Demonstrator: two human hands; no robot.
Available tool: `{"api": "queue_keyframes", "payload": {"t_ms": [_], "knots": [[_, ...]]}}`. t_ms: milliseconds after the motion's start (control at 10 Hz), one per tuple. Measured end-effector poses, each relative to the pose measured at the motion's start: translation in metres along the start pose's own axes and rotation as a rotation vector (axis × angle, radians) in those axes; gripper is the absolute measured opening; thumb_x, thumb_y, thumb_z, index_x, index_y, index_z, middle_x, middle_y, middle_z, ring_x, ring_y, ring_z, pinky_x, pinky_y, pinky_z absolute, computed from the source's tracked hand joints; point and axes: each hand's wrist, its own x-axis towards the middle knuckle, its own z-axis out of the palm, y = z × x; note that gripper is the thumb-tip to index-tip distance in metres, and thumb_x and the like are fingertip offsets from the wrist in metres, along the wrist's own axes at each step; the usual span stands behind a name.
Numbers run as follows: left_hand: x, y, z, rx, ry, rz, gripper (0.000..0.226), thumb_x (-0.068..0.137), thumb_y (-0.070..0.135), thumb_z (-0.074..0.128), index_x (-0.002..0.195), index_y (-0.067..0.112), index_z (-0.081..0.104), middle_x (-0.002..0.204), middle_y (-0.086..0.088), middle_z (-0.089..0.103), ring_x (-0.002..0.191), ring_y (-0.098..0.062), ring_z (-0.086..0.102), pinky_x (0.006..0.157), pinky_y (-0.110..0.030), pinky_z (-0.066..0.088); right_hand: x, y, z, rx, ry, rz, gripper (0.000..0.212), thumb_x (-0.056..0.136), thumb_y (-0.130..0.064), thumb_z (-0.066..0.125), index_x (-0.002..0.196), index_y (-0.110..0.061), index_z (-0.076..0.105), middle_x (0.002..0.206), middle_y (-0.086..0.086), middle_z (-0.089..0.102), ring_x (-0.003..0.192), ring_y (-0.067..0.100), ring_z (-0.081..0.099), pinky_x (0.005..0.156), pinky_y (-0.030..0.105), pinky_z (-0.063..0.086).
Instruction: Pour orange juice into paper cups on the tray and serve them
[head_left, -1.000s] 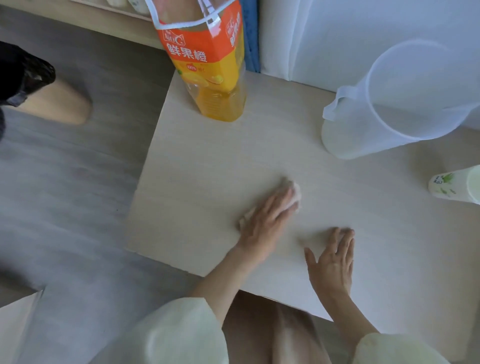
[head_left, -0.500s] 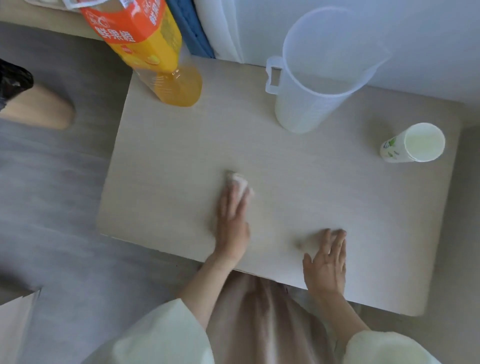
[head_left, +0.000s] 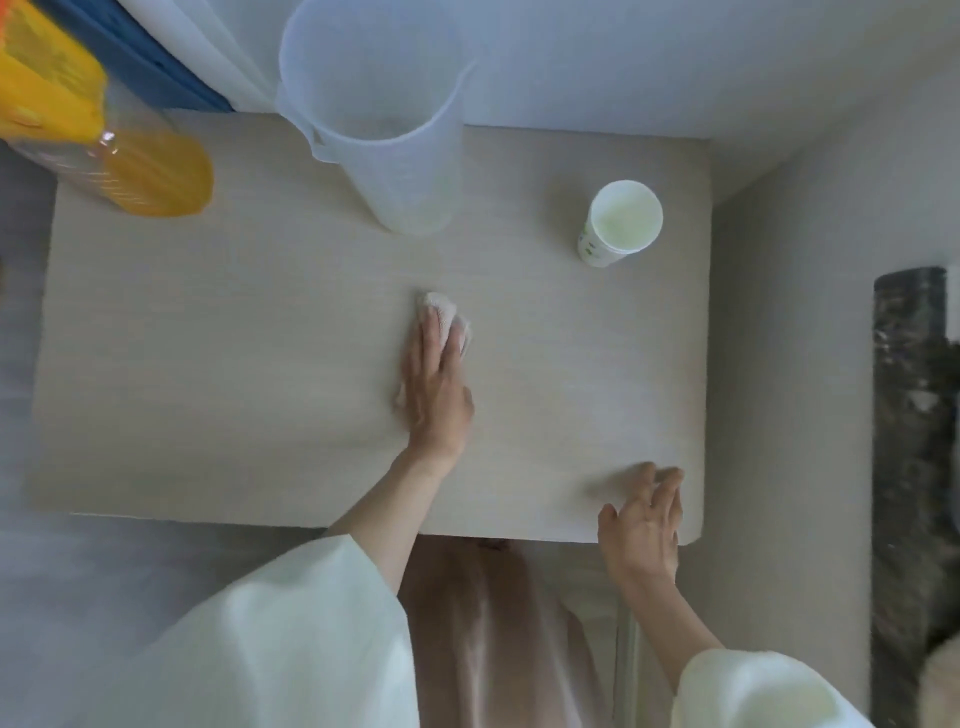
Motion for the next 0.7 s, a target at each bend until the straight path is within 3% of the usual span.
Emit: {"api": "queue_keyframes", "payload": {"t_ms": [100,200,300,400,500,600,700], "knots": [[-0.015,0.05,0.033,-0.086,-0.099,0.067,0.092,0.064,-0.023,0.053,0.147,0.011,0.036,0.159,-0.017,0.015,0.145,-0.036,0.015,0.117,-0.042,0.019,0.002,0.016,-0.004,0.027,0.0,0.011,0.07,0.098,-0.014,0.045,0.154,-0.013,0.002,0.159,0.01,-0.013,0.147,0.028,0.004,0.111,0.045,0.032],[-0.039,0.116,0.058,-0.213,-0.331,0.105,0.092,0.073,-0.019,0.049,0.153,0.015,0.02,0.161,-0.01,-0.007,0.148,-0.03,-0.007,0.12,-0.042,0.004,0.006,0.03,-0.009,0.094,0.029,0.011,0.066,0.098,-0.011,0.043,0.154,-0.013,0.008,0.161,0.011,-0.004,0.146,0.029,0.008,0.11,0.043,0.034],[-0.065,0.17,0.077,-0.329,-0.551,0.059,0.084,0.09,-0.001,0.049,0.155,0.022,0.0,0.156,-0.003,-0.03,0.143,-0.024,-0.029,0.116,-0.041,-0.014,0.008,0.045,-0.016,0.163,0.045,-0.002,0.064,0.099,-0.01,0.042,0.155,-0.017,0.01,0.162,0.009,0.001,0.144,0.03,0.015,0.106,0.042,0.034],[-0.085,0.185,0.089,-0.367,-0.651,0.076,0.072,0.098,0.012,0.043,0.155,0.024,0.001,0.154,0.001,-0.034,0.141,-0.02,-0.033,0.116,-0.045,-0.013,0.011,0.057,-0.023,0.204,0.037,-0.047,0.065,0.098,-0.019,0.046,0.154,-0.024,0.013,0.162,0.007,0.005,0.145,0.029,0.017,0.107,0.042,0.034],[-0.086,0.182,0.091,-0.411,-0.682,0.051,0.072,0.096,0.006,0.041,0.155,0.026,0.004,0.151,0.007,-0.036,0.138,-0.013,-0.036,0.117,-0.043,-0.013,0.013,0.063,-0.025,0.208,-0.002,-0.077,0.063,0.098,-0.014,0.045,0.154,-0.027,0.017,0.162,0.009,0.008,0.146,0.029,0.015,0.109,0.042,0.031],[-0.079,0.175,0.082,-0.57,-0.715,0.02,0.071,0.094,0.007,0.043,0.153,0.035,0.014,0.147,0.023,-0.036,0.146,-0.015,-0.02,0.118,-0.053,0.008,0.011,0.058,-0.024,0.178,0.053,-0.067,0.063,0.099,-0.013,0.043,0.154,-0.027,0.016,0.162,0.01,0.0,0.148,0.026,0.004,0.115,0.042,0.021],[-0.078,0.16,0.066,-0.727,-0.77,-0.014,0.062,0.099,0.017,0.045,0.15,0.043,0.019,0.152,0.029,-0.024,0.148,-0.006,-0.006,0.12,-0.041,0.018,0.004,0.046,-0.025,0.117,0.092,-0.039,0.07,0.099,-0.012,0.042,0.155,-0.027,0.002,0.161,0.012,-0.009,0.148,0.03,0.003,0.117,0.045,0.02]]}}
